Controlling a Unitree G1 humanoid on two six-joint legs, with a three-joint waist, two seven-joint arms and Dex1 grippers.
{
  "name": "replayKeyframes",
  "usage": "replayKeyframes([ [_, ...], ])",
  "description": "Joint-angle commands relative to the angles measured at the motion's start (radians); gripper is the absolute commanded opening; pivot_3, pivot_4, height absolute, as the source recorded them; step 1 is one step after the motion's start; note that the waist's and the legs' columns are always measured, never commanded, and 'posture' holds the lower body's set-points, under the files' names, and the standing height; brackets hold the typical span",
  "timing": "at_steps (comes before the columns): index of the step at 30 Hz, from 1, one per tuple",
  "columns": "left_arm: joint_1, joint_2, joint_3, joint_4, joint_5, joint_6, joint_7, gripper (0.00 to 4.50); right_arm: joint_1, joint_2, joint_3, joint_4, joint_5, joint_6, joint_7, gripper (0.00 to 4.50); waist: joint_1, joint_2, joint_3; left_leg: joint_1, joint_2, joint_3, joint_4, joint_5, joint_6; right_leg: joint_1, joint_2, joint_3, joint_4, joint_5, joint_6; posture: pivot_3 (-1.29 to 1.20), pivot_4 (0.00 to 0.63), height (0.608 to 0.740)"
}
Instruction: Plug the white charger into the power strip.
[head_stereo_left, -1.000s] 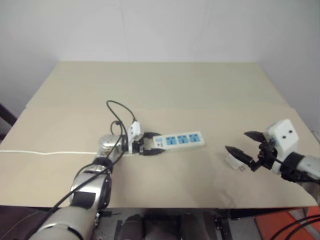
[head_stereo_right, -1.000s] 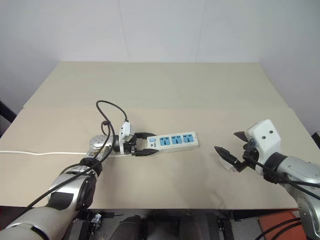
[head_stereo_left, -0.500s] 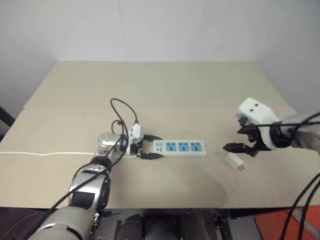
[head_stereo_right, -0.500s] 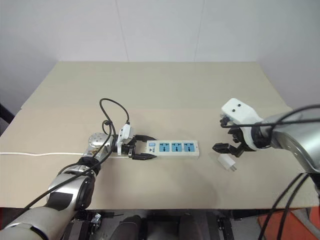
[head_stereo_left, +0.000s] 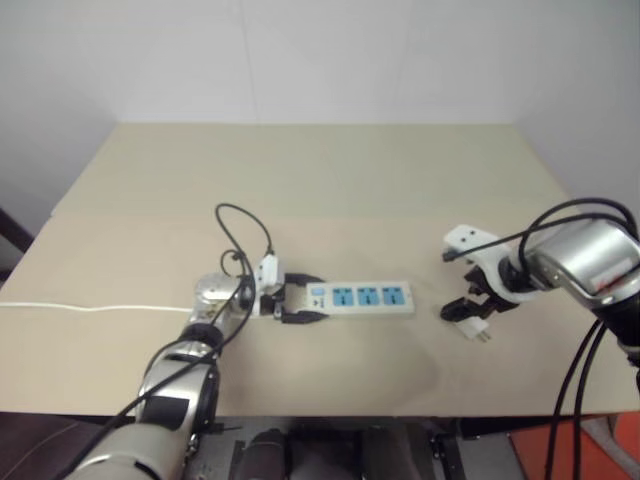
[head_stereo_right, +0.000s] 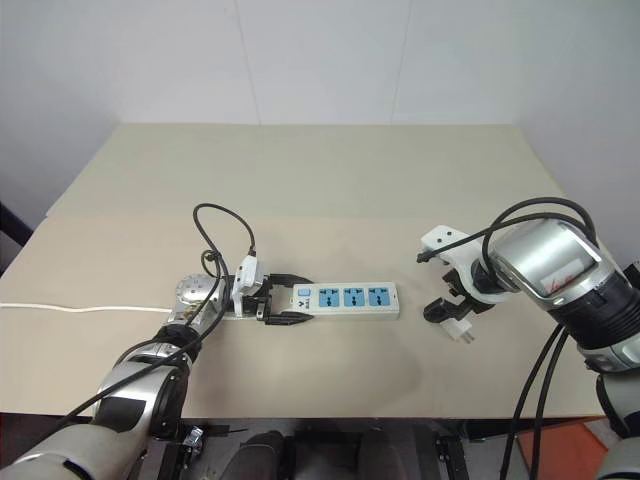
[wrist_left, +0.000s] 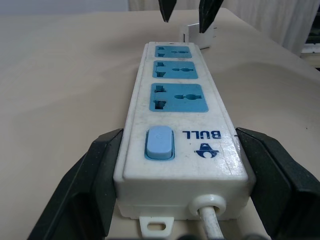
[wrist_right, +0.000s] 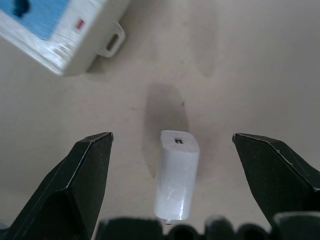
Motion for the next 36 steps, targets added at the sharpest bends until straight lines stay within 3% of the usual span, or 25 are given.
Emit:
replayKeyframes([
  [1, 0.037, -0.005, -0.033, 0.016, 0.033, -0.003, 0.011, 3.25, 0.014, 0.01, -0.013, 0.011, -0.022, 0.002, -0.003, 4.5, 0.0, 0.001, -0.001, 0.0, 0.0, 0.0, 0.0, 0.0, 0.0, 0.0, 0.0, 0.0, 0.0, 0.0, 0.0, 0.0, 0.15, 0.74],
  [19, 0.034, -0.003, -0.042, 0.026, 0.043, -0.009, 0.046, 3.25, 0.042, 0.049, 0.001, 0.098, -0.088, -0.03, 0.007, 4.5, 0.003, 0.003, -0.003, 0.0, -0.001, 0.001, 0.001, 0.0, 0.0, 0.001, 0.0, -0.001, 0.0, 0.0, 0.0, 0.0, 0.15, 0.74],
  [29, 0.042, -0.003, -0.043, 0.028, 0.043, -0.005, 0.051, 3.25, 0.046, 0.039, 0.033, 0.078, -0.114, -0.065, 0.044, 1.14, 0.003, 0.003, -0.003, 0.002, -0.001, 0.001, 0.001, 0.0, 0.0, 0.003, 0.0, -0.001, 0.0, 0.0, 0.0, 0.0, 0.15, 0.74],
  [36, 0.038, 0.012, -0.06, 0.023, 0.056, 0.009, 0.018, 3.25, 0.014, -0.008, 0.019, -0.048, -0.113, -0.082, 0.085, 1.14, 0.002, 0.004, -0.003, 0.001, -0.001, 0.0, 0.001, 0.0, 0.0, 0.002, 0.0, -0.001, 0.0, 0.0, 0.0, 0.0, 0.15, 0.74],
])
